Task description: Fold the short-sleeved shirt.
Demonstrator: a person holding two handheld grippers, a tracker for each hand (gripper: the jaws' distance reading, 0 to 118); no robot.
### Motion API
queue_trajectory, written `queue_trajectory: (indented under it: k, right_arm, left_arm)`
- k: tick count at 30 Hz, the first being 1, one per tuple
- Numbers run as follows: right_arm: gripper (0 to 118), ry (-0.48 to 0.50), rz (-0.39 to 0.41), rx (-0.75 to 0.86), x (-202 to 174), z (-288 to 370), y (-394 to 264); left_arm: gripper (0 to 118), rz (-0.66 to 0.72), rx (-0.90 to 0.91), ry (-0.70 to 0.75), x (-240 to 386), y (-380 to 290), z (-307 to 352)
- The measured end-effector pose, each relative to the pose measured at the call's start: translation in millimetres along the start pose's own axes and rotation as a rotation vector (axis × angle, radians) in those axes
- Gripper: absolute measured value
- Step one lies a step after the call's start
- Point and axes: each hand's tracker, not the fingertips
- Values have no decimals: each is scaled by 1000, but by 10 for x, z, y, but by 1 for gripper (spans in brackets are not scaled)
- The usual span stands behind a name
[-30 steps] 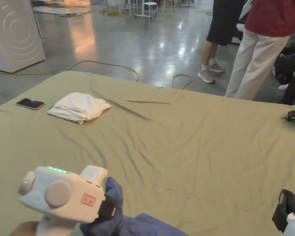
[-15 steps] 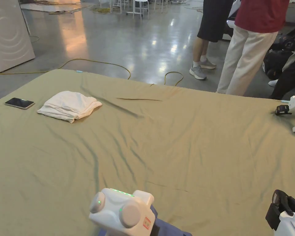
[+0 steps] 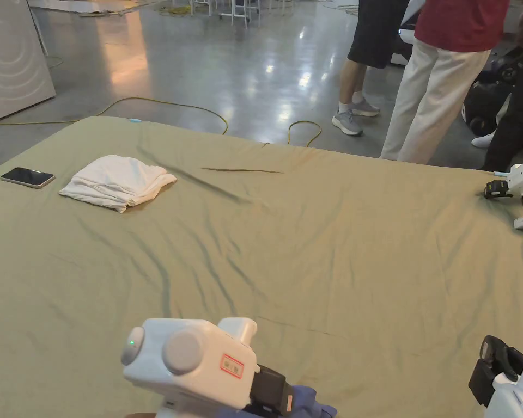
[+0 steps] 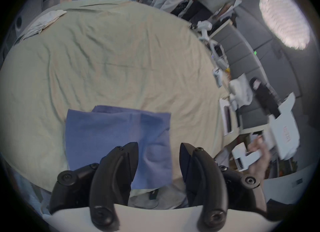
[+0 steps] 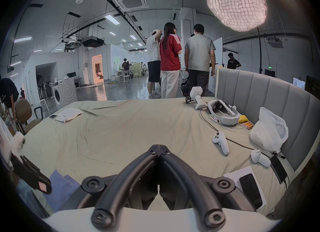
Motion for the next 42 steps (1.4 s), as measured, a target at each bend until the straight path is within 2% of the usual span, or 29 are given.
queue_trajectory:
  k: [1, 2, 4, 5, 10, 16, 20, 25, 29, 36, 42]
  right_arm:
    - [0, -1, 0, -1, 0, 2, -3]
    - [0, -1, -1, -2, 0, 5, -3]
    - [0, 1, -2, -3, 2, 8, -12]
    - [0, 1, -1, -5, 3, 9, -20]
    - [0, -4, 4, -11, 11, 22, -46]
    - [0, -14, 8, -16, 35, 36, -51]
    - [0, -16, 7, -9, 34, 50, -32]
    - [0, -12, 7, 12, -16, 84, 17]
    - [0, -12, 5, 43, -96, 90, 83]
    - [0, -7, 9, 141, -313, 68, 319]
    - [0, -15, -3, 227, -432, 43, 539]
  left_arm:
    - [52, 7, 16, -8, -44, 34, 24]
    - [44, 3, 24, 3, -81, 39, 37]
    - [19, -4, 29, 37, -124, 29, -49]
    - [18, 0, 14, 47, -159, 40, -155]
    - [17, 47, -86, -56, -242, -96, -694]
    - [17, 19, -65, -13, -172, -324, -1163]
    - [16, -5, -26, -7, -142, -420, -1212]
    - [16, 4, 16, -41, -186, -329, -918]
    - [16, -45, 208, 19, -191, -125, -463]
    - [16, -190, 691, 224, -54, 94, 342]
    - [16, -297, 1053, 406, 28, 104, 714]
